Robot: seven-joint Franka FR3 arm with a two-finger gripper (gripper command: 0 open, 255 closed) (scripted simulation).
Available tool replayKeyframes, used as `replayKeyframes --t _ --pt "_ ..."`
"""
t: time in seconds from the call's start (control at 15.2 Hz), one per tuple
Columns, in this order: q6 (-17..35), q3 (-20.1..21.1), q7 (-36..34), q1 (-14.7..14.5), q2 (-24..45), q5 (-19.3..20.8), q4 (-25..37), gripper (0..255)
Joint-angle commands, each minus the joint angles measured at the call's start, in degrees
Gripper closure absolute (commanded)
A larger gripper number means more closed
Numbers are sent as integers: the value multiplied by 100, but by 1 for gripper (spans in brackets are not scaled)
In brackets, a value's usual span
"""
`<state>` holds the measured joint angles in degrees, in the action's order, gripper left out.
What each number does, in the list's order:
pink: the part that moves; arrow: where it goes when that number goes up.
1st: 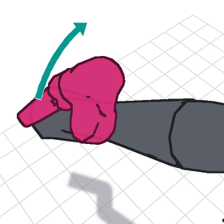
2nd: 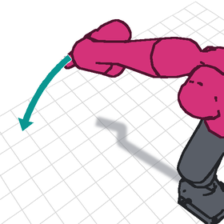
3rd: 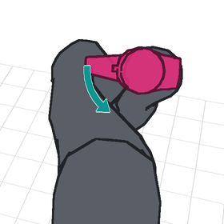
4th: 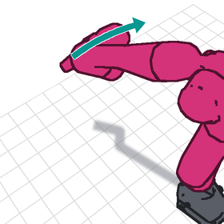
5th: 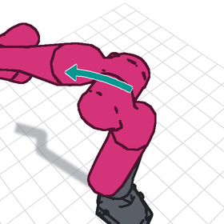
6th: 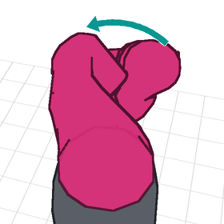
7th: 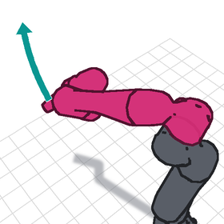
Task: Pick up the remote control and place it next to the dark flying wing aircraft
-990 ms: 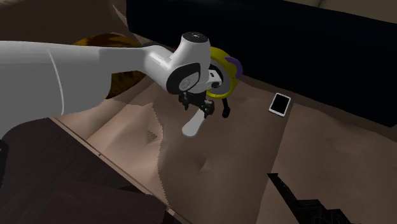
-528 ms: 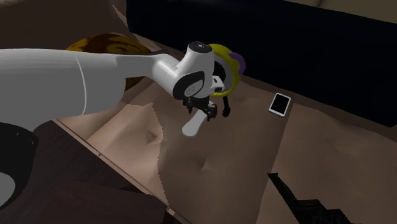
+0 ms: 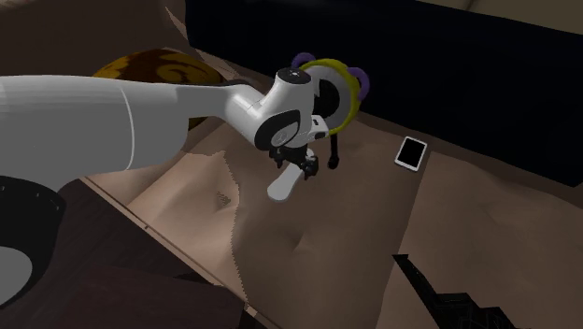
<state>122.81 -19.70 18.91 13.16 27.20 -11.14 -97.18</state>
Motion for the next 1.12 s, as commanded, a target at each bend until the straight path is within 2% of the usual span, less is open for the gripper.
replayKeyframes --t 0.0,0.07,0.66,1.06 --pt "0 0 0 0 0 0 0 0" --pt "0 0 0 0 0 0 0 255" --pt "1 0 0 0 1 0 0 255" --pt "-370 -47 -59 -25 -199 91 183 255"
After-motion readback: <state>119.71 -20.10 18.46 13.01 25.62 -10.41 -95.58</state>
